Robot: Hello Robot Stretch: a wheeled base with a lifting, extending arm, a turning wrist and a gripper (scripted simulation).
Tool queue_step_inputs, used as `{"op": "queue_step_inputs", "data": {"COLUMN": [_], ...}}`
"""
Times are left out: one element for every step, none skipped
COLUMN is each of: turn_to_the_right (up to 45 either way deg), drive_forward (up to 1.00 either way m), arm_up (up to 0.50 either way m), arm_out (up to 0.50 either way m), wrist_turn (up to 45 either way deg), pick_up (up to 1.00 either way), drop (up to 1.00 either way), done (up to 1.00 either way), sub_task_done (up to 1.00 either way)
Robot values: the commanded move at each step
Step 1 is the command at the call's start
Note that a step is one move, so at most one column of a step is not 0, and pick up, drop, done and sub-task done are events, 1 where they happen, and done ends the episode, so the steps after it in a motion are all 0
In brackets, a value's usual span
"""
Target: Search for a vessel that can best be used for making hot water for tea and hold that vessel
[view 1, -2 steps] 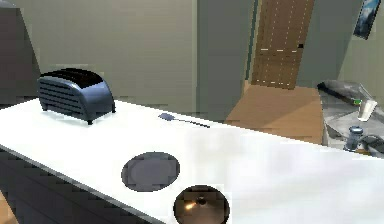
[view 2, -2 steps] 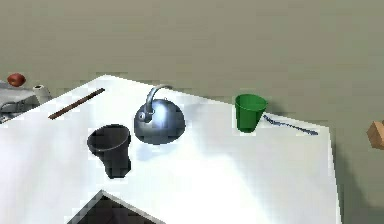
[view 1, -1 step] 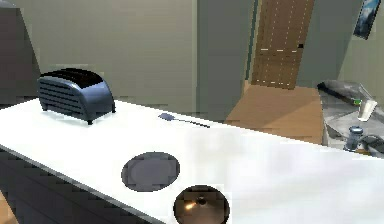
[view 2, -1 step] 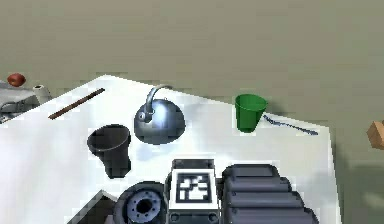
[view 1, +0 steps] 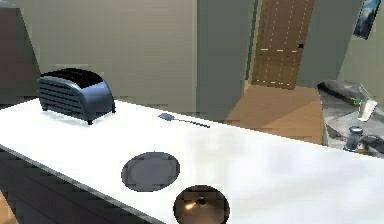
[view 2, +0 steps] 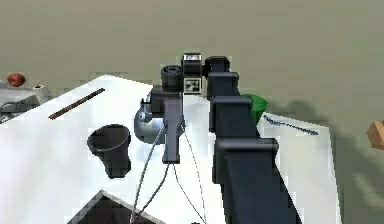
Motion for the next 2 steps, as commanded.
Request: {"op": "queue_step_inputs", "data": {"turn_to_the_right": [0.0, 0.0], "drive_forward": [0.0, 0.0], "arm_up": [0.0, 0.0], "arm_out": [0.0, 0.0], "wrist_turn": [45.0, 45.0], "pick_up": [0.0, 0.0], "drop": [0.0, 0.0], "done": [0.0, 0.0], "sub_task_done": [0.0, 0.0]}}
